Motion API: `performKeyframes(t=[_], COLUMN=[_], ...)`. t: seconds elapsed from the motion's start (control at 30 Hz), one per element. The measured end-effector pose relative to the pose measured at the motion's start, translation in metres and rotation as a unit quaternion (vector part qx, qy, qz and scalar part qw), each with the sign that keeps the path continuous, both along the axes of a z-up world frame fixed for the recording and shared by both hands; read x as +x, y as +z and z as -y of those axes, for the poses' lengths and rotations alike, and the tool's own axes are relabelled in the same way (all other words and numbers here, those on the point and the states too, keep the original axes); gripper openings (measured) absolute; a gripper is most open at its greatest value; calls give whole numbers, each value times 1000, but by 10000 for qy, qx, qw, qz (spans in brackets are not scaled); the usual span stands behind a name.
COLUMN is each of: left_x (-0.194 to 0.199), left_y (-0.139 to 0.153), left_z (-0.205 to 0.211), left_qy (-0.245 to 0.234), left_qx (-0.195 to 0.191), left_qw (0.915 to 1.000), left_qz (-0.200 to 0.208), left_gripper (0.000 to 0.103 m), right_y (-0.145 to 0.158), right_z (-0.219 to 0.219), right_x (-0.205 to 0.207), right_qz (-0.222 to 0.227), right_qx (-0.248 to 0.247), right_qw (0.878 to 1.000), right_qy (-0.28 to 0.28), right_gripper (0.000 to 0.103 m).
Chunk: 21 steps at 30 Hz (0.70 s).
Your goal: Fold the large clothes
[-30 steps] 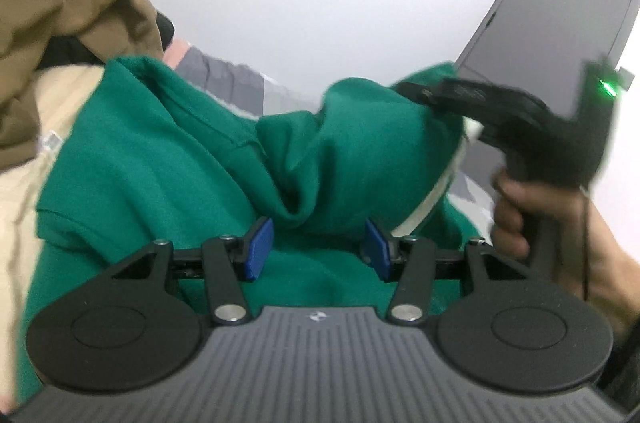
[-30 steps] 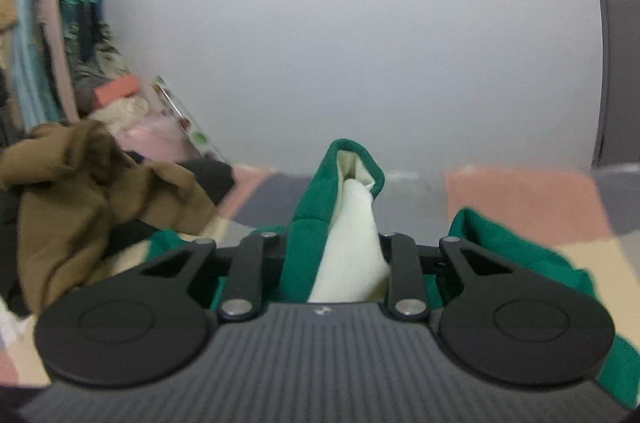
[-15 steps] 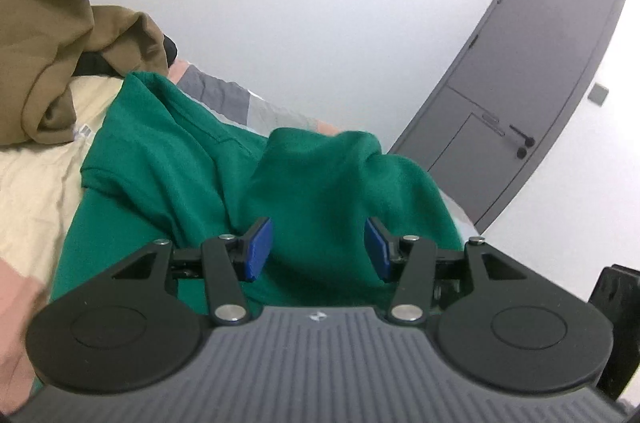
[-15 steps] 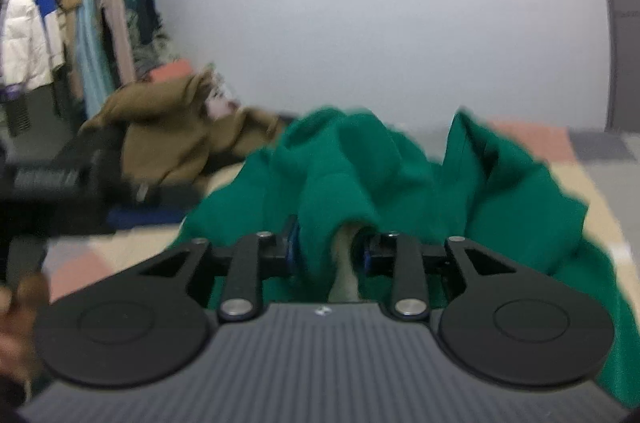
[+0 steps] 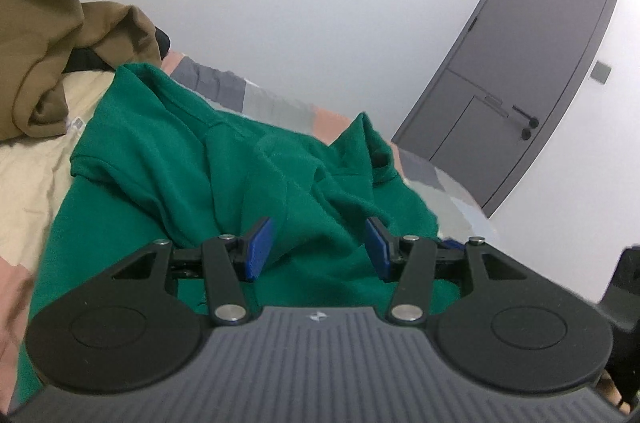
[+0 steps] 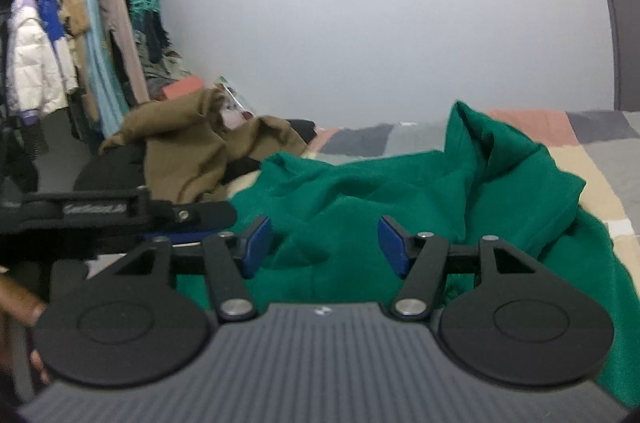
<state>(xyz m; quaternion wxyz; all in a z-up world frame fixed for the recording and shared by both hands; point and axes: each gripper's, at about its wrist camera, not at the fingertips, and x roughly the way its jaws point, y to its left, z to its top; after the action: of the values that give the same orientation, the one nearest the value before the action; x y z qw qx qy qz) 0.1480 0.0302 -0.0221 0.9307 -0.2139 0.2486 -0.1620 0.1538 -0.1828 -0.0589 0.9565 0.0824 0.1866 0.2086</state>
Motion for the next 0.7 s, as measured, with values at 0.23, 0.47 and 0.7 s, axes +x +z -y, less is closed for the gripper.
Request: performKeyframes(t=[0.23, 0.47, 0.7], left_x=[25, 51, 60], left_y=[-19, -46, -72], left_z=[8, 18, 28], left_qy=[-67, -136, -116], left_qx=[415, 647, 955], left_qw=[9991, 9966, 9914], left_qz=[-85, -484, -886], left_gripper=[45, 34, 34], right_y=[-23, -49, -73], right_z=[-9, -4, -2], right_x=[32, 55, 69], right_qz=[-30, -475, -1005], right_qx=[-220, -416, -391], right_qw=[9998, 9980, 9941], right_qy=[-8, -90, -149], right_gripper=[46, 35, 32])
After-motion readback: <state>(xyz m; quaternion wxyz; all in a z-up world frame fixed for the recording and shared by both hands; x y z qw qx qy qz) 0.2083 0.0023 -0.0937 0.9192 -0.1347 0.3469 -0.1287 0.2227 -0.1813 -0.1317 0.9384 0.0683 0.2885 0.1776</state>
